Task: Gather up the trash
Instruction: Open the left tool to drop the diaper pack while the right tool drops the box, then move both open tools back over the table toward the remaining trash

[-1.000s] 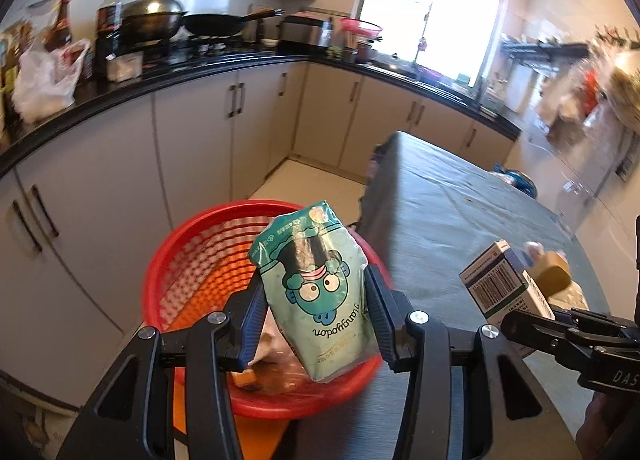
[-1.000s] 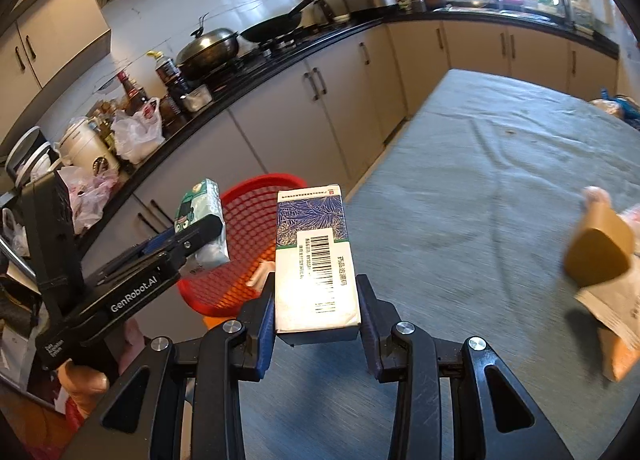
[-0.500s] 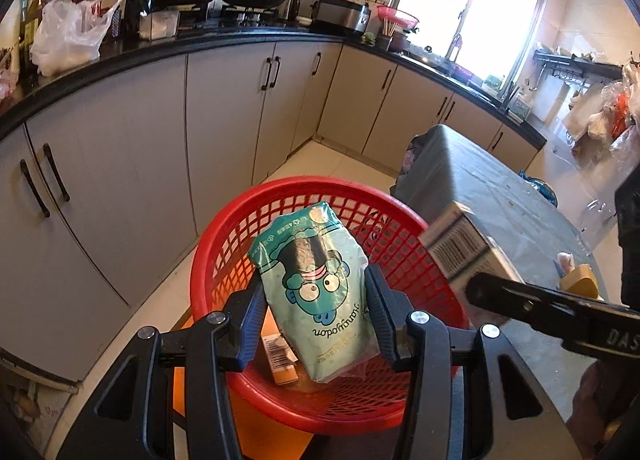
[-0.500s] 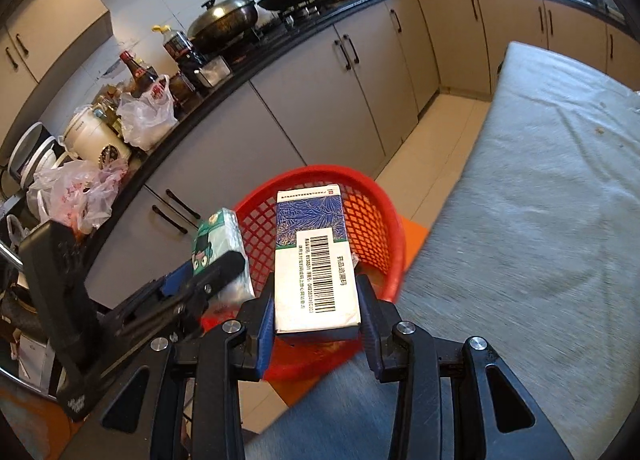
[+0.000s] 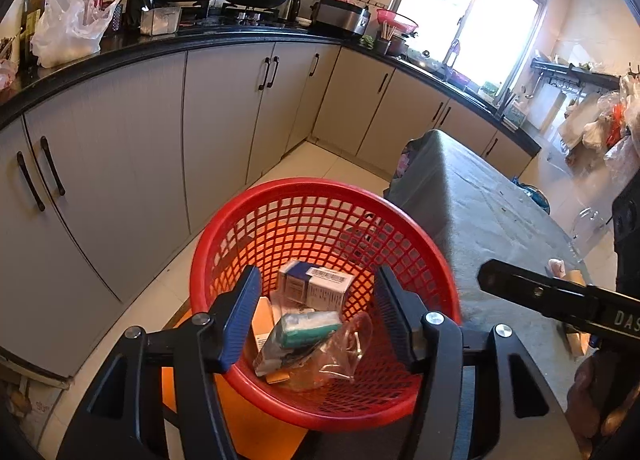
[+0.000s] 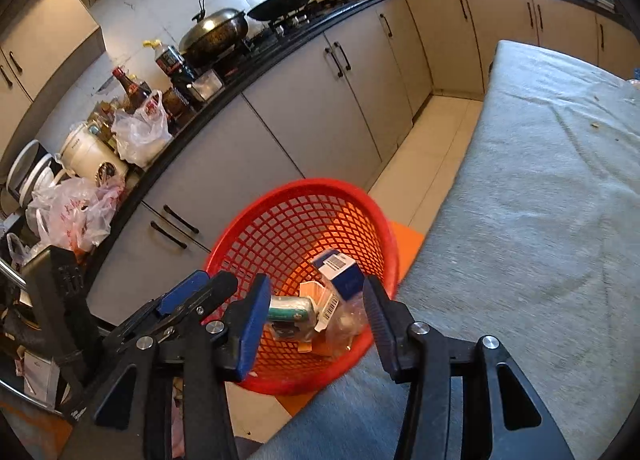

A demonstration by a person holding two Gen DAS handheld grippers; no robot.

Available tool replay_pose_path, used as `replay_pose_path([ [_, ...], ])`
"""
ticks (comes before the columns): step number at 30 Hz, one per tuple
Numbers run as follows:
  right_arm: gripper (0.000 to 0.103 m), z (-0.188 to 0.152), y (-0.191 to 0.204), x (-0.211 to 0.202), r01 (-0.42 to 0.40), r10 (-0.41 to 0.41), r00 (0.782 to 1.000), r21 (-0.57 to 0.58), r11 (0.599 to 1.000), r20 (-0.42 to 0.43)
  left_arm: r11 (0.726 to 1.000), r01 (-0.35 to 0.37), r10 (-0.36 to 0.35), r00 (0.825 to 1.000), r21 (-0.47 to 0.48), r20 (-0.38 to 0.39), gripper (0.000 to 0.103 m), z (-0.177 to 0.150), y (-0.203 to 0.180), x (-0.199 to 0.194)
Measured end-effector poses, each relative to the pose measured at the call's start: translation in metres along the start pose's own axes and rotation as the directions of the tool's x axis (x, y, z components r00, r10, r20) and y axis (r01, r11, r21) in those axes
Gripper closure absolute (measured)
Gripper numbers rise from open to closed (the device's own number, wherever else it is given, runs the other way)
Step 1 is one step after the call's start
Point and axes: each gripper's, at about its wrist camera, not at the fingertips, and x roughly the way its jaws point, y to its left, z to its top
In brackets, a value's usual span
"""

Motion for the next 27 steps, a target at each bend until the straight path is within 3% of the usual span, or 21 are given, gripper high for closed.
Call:
replay_pose_path([
  [10, 0.051, -0.038, -0.04, -0.071, 0.029, -0.033, 0.997, 0.06, 0.998, 0.076, 0.989, 0.068, -0.068, 0.998, 0.132, -0.004, 0.045, -0.014, -0.065, -0.011],
  [17, 0.051, -0.071, -0.105, -0.14, 0.066, -0.097, 0.983, 0.196, 0.978, 0.154, 0.96, 0.144, -0.133, 0.989, 0.24, -0.062, 0.045, -0.034, -0.129, -0.003],
  [22, 0.051, -0.106, -0.172, -0.196, 0.081, -0.171, 0.963, 0.382, 0.921, 0.208, 0.926, 0.193, -0.164, 0.98, 0.324, -0.114, 0.045, -0.055, -0.175, 0.003],
  [27, 0.05, -0.133, -0.232, -0.229, 0.101, -0.257, 0.942, 0.546, 0.832, 0.217, 0.89, 0.239, -0.19, 0.969, 0.389, -0.16, 0.045, -0.075, -0.213, 0.007],
])
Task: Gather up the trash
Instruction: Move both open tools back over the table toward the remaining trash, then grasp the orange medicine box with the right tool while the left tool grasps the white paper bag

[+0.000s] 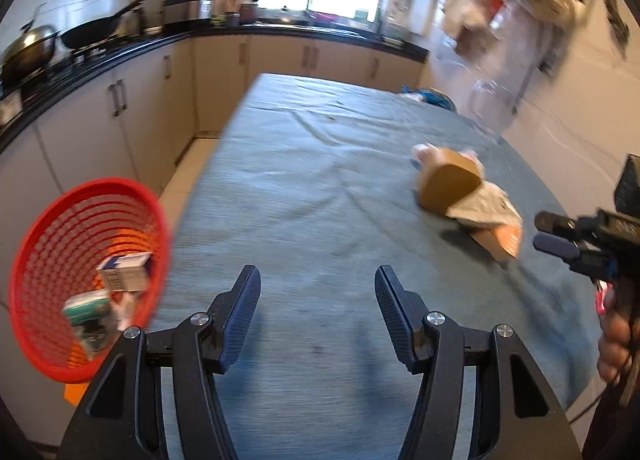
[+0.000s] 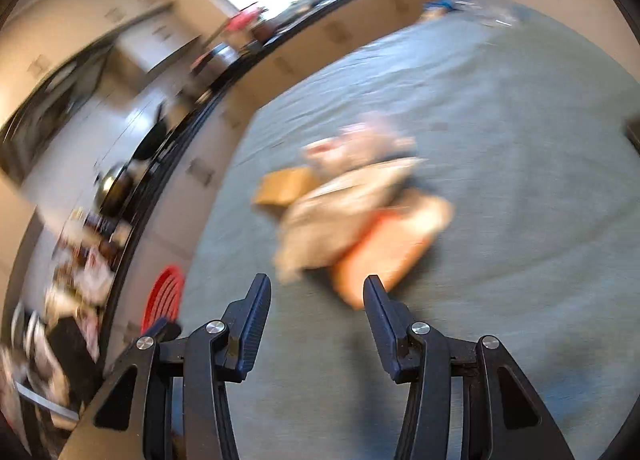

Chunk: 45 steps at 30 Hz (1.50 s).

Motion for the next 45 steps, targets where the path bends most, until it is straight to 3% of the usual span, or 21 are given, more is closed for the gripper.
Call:
replay_pose_path([
  [9, 0.05, 0.017, -0.023, 0.035, 0.016, -0.012, 0.998, 0.077, 0.997, -0.054, 0.998, 0.016, -0.015, 0.999, 0.061, -0.029, 0.044, -0.003, -0.028, 0.011],
  [13, 0.05, 0.022, -0.003, 0.048, 0.087, -0.087, 0.995, 0.012, 0.996, -0.047, 0.999, 0.016, -0.015, 0.999, 0.048, -0.032, 0.044, -0.003, -0.023, 0.012],
  [17, 0.047, 0.024, 0.023, 0.066, 0.205, -0.211, 0.977, -0.11, 0.972, -0.037, 0.999, 0.019, -0.018, 0.999, 0.04, -0.034, 0.044, -0.002, -0.021, 0.015],
  [20, 0.043, 0.023, 0.041, 0.078, 0.295, -0.304, 0.952, -0.203, 0.934, -0.018, 0.999, 0.021, -0.02, 0.999, 0.037, -0.037, 0.044, -0.002, -0.019, 0.016],
  [23, 0.045, 0.017, 0.045, 0.08, 0.345, -0.359, 0.933, -0.277, 0.897, 0.0, 0.999, 0.025, -0.023, 0.999, 0.038, -0.04, 0.044, -0.001, -0.019, 0.016],
  [31, 0.058, 0.011, 0.011, 0.04, 0.306, -0.314, 0.949, -0.245, 0.92, 0.006, 0.996, 0.067, -0.063, 0.996, 0.059, -0.061, 0.039, 0.009, -0.035, 0.021],
  [35, 0.058, 0.009, -0.008, 0.015, 0.282, -0.28, 0.959, -0.195, 0.94, 0.035, 0.988, 0.116, -0.107, 0.991, 0.101, -0.082, 0.035, 0.021, -0.059, 0.029],
  [38, 0.058, 0.009, -0.019, 0.0, 0.228, -0.222, 0.974, -0.154, 0.961, 0.051, 0.977, 0.145, -0.133, 0.987, 0.157, -0.087, 0.034, 0.037, -0.085, 0.036],
  [45, 0.058, 0.007, -0.026, -0.016, 0.155, -0.147, 0.987, -0.127, 0.98, 0.068, 0.918, 0.215, -0.182, 0.975, 0.334, -0.128, 0.033, 0.068, -0.138, 0.071],
])
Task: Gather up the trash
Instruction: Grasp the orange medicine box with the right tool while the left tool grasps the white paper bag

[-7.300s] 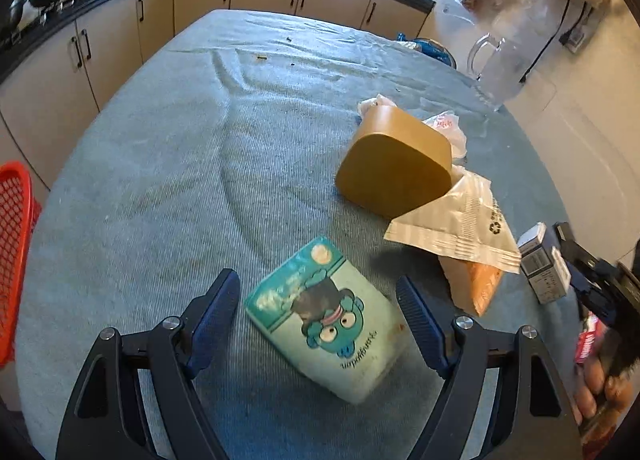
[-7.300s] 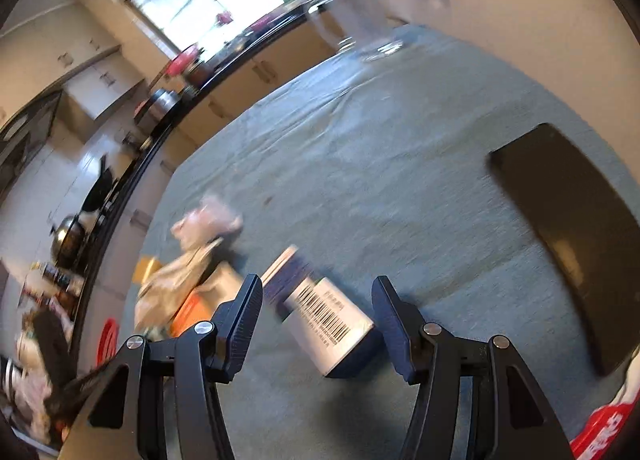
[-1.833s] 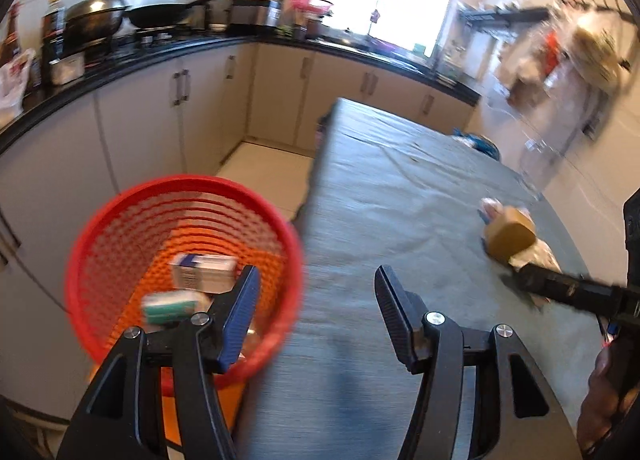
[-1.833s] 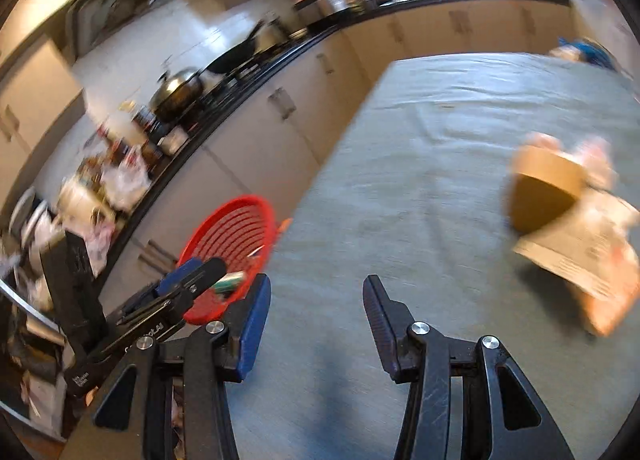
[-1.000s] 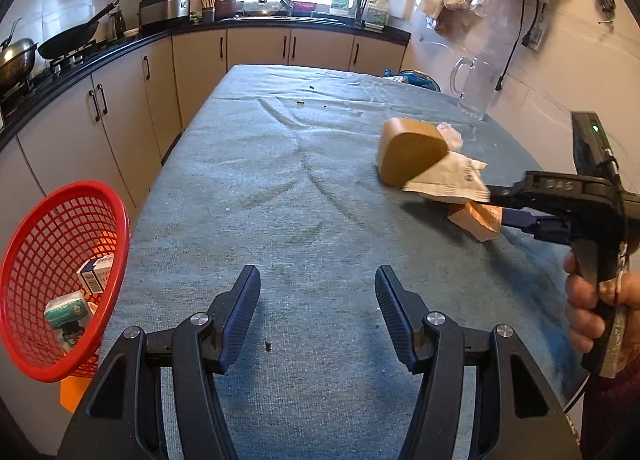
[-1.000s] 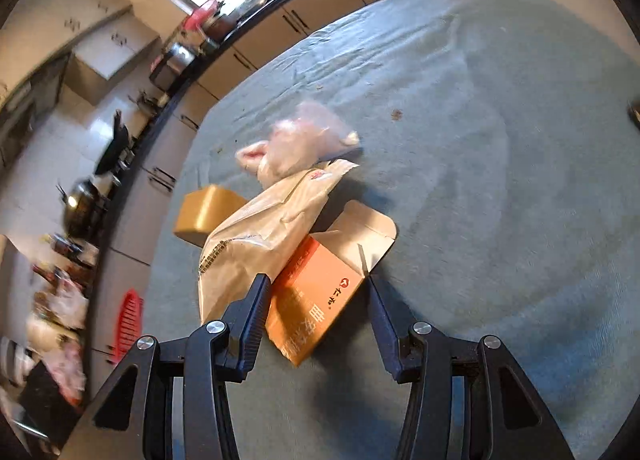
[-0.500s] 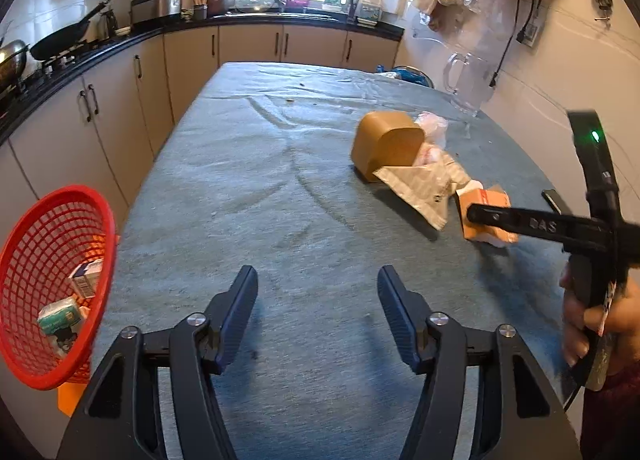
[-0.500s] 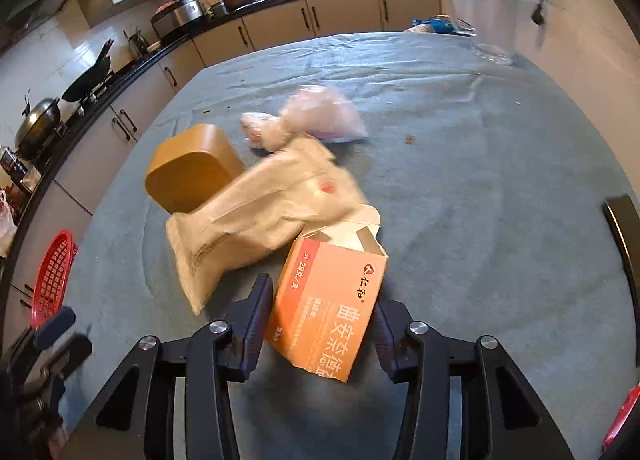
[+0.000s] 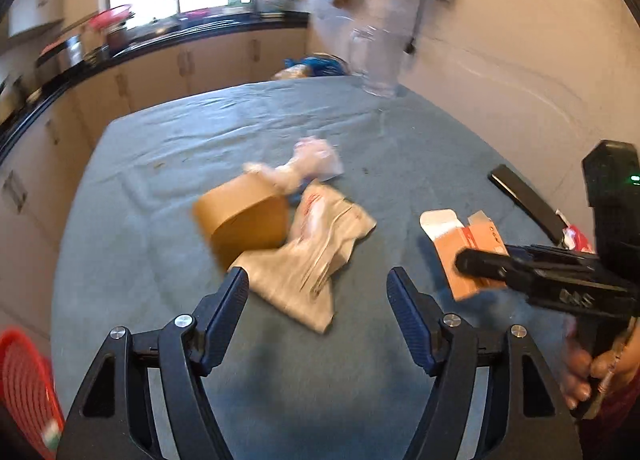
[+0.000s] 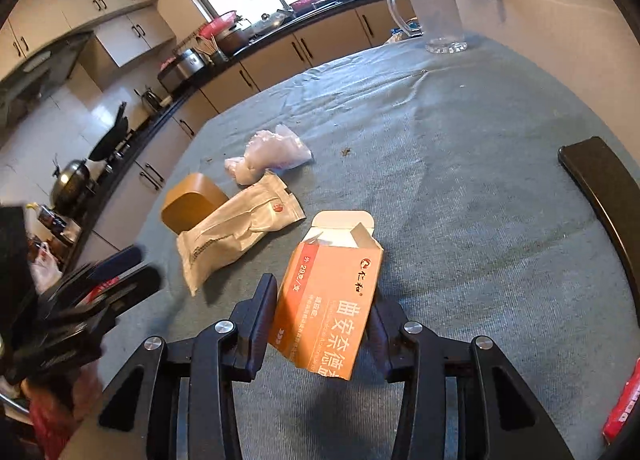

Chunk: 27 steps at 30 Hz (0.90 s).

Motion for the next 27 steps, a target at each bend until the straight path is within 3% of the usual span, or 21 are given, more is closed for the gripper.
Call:
replay_pose_path([
  [3, 0.058, -0.002, -0.005, -0.001, -0.024, 0.024, 1.0, 0.017, 1.0, -0.008, 0.998, -0.003, 0.007, 0.997, 0.062, -0.071, 0.033, 0.012, -0.007, 0.027],
  [8, 0.058, -0.004, -0.013, -0.001, -0.038, 0.039, 0.999, 0.029, 0.999, -0.013, 0.991, -0.062, 0.075, 0.991, 0.116, -0.108, 0.034, 0.021, -0.01, 0.053],
  [13, 0.058, -0.004, -0.02, 0.0, -0.044, 0.044, 0.999, 0.048, 0.998, -0.014, 0.993, -0.042, 0.06, 0.985, 0.109, -0.164, 0.042, 0.025, -0.011, 0.079],
  [15, 0.058, -0.004, -0.022, 0.0, -0.046, 0.047, 0.999, 0.055, 0.997, -0.015, 0.993, -0.052, 0.069, 0.983, 0.106, -0.169, 0.05, 0.021, -0.013, 0.085],
  [20, 0.058, -0.005, -0.021, -0.003, -0.051, 0.051, 0.999, 0.053, 0.997, -0.01, 0.998, -0.036, 0.042, 0.989, 0.045, -0.139, 0.062, 0.007, -0.016, 0.066],
  [25, 0.058, -0.009, -0.007, -0.008, -0.071, 0.071, 0.997, 0.021, 0.997, -0.003, 1.0, -0.013, 0.012, 0.997, -0.016, -0.081, 0.064, -0.02, -0.018, 0.032],
  [27, 0.058, -0.011, 0.0, -0.009, -0.079, 0.079, 0.997, -0.001, 0.997, -0.001, 0.999, -0.037, 0.036, 0.998, -0.028, -0.058, 0.064, -0.031, -0.018, 0.019],
])
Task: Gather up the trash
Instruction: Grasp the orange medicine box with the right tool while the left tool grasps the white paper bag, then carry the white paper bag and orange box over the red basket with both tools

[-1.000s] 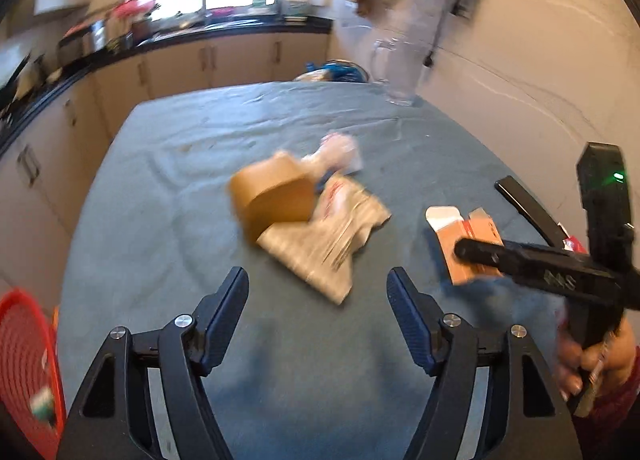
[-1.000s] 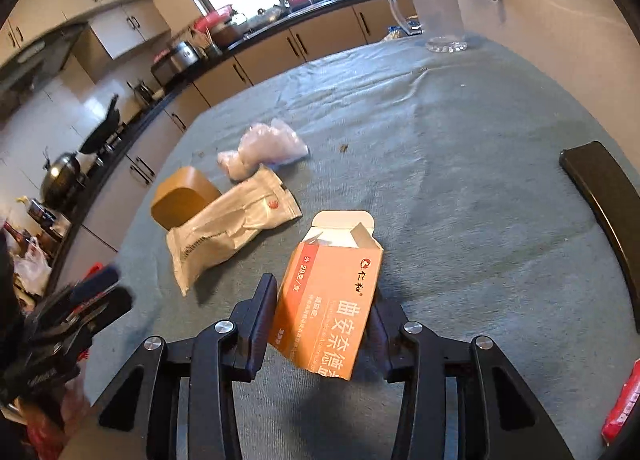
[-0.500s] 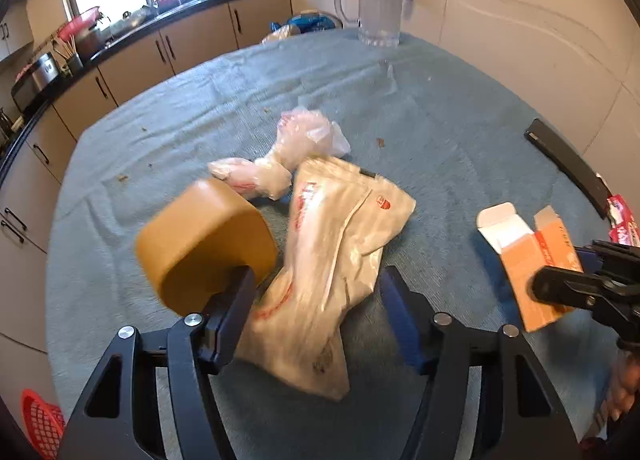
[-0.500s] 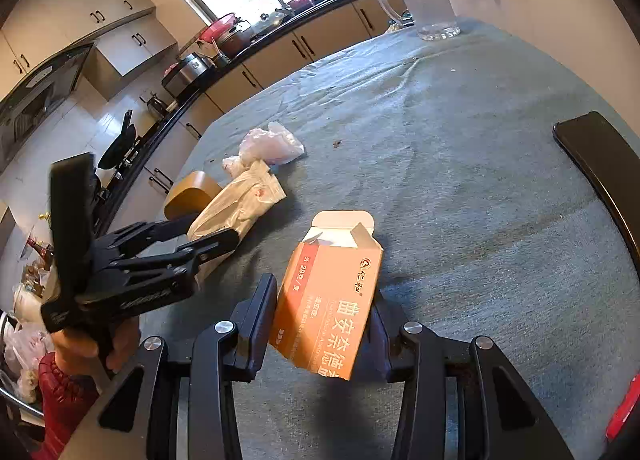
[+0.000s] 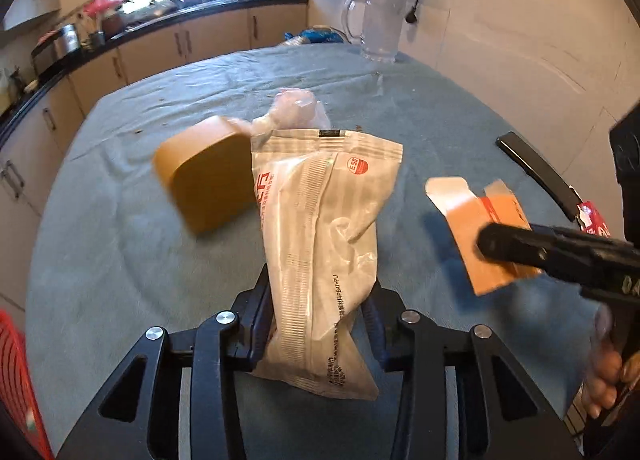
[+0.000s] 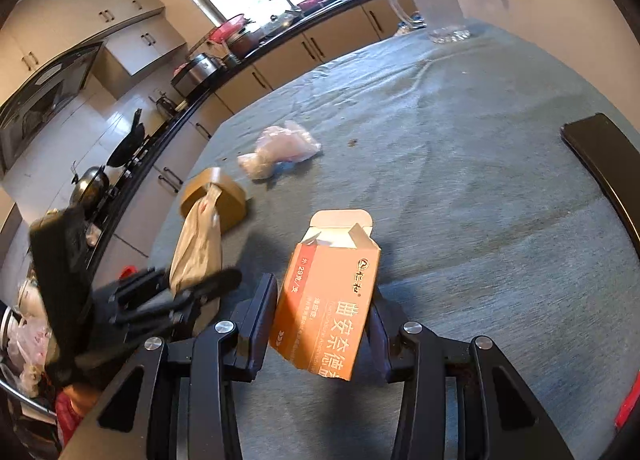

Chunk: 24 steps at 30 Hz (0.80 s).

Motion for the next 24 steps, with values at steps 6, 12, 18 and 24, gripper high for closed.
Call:
replay_pose_path([
  [6, 0.058, -0.011, 0.03, 0.005, -0.027, 0.026, 1.0, -0.063, 0.998, -0.011, 0.997, -0.048, 0.053, 0.995, -0.068, 0.08, 0.064, -0.027, 0.015, -0.037],
  [12, 0.058, -0.021, 0.057, 0.014, -0.049, 0.045, 0.998, -0.117, 0.992, -0.036, 0.984, -0.102, 0.12, 0.985, -0.145, 0.127, 0.064, -0.043, 0.038, -0.058],
  [18, 0.058, -0.028, 0.079, 0.019, -0.05, 0.043, 0.998, -0.166, 0.985, -0.045, 0.975, -0.123, 0.149, 0.979, -0.187, 0.135, 0.064, -0.056, 0.055, -0.068],
  [24, 0.058, -0.03, 0.086, 0.027, -0.044, 0.033, 0.997, -0.175, 0.984, -0.064, 0.973, -0.125, 0.154, 0.978, -0.195, 0.142, 0.064, -0.062, 0.059, -0.073],
])
